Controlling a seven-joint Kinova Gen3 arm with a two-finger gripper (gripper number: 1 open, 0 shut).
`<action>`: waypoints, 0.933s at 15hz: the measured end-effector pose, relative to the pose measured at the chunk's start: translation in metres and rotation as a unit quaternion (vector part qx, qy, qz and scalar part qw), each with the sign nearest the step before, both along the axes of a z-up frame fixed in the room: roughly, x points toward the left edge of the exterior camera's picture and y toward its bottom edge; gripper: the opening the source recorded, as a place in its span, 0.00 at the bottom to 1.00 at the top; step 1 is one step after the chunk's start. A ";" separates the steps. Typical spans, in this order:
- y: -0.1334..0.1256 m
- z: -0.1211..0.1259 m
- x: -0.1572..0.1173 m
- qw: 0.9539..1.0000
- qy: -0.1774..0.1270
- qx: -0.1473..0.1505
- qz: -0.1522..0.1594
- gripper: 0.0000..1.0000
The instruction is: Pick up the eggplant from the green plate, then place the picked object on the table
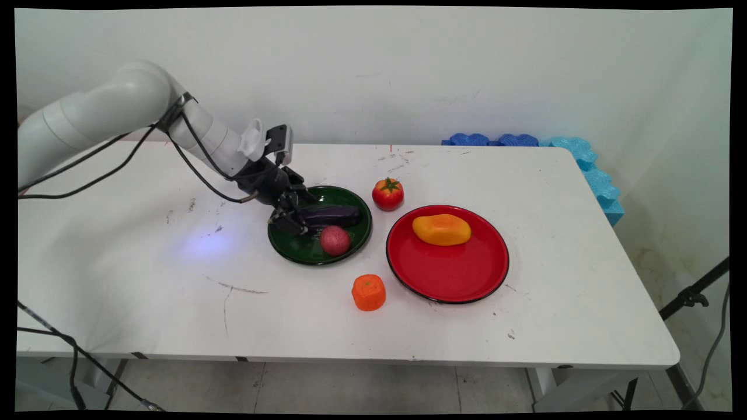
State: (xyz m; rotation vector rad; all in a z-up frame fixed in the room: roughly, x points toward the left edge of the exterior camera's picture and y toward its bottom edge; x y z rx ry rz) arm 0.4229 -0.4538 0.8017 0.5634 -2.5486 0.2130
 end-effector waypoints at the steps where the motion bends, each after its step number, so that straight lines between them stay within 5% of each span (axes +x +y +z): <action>1: -0.002 -0.002 0.000 1.000 -0.001 0.000 -0.001 1.00; 4: -0.006 -0.007 -0.001 1.000 -0.001 -0.001 -0.003 1.00; 5: -0.008 -0.009 -0.001 1.000 0.000 -0.001 -0.003 0.00; 14: -0.012 0.002 -0.003 1.000 0.011 -0.014 0.005 0.00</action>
